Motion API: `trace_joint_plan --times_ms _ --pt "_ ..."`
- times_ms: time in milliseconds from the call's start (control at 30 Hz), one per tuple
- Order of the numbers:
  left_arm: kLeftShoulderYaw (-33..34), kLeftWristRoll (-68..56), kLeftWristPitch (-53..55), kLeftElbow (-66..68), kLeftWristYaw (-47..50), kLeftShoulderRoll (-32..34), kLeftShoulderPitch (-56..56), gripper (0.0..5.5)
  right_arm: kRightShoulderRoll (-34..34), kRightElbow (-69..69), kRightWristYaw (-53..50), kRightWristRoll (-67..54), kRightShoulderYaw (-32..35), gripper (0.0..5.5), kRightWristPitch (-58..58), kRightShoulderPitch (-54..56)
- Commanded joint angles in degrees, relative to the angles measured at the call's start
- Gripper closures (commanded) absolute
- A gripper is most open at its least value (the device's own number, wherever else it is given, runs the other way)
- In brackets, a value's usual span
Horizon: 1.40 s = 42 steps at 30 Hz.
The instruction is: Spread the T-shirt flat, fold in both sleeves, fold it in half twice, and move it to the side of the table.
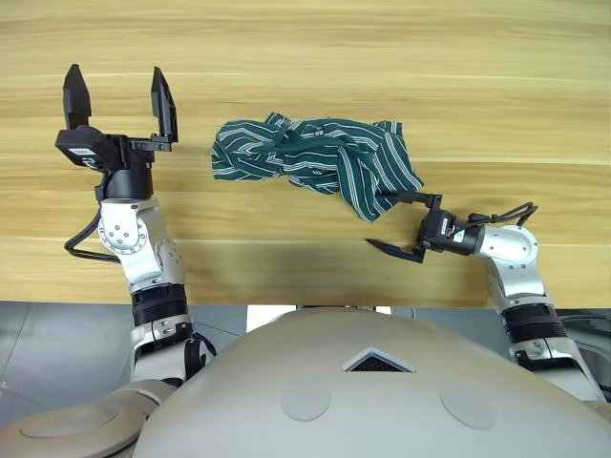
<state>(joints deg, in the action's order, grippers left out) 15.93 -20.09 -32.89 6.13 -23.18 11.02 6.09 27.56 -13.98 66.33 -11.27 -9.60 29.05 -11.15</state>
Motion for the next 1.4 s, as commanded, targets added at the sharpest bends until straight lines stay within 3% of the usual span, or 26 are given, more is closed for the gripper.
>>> trace_joint_plan --times_ms 33,167,433,1067,1400 --pt "0.1 -0.4 0.7 -0.9 0.0 0.3 0.4 0.10 0.1 -0.2 -0.2 0.9 -2.1 0.98 -0.2 0.1" --pt "0.1 -0.5 0.7 -1.2 0.0 0.3 0.7 0.10 -0.4 0.3 -2.2 1.6 -2.9 0.98 -0.4 0.9" --pt "0.2 -0.6 0.8 -1.8 0.1 0.2 1.2 0.10 -0.6 -0.3 -13.0 10.1 -4.8 2.25 -5.6 3.0" --pt "0.2 -0.8 0.7 -0.8 -0.5 0.4 1.1 0.10 1.2 1.9 -17.1 6.7 -3.8 5.49 -6.2 4.7" --pt "-0.8 -0.9 -2.8 11.2 -7.0 1.3 -1.5 0.10 6.8 21.9 -13.9 -8.4 5.5 5.49 -22.0 14.5"
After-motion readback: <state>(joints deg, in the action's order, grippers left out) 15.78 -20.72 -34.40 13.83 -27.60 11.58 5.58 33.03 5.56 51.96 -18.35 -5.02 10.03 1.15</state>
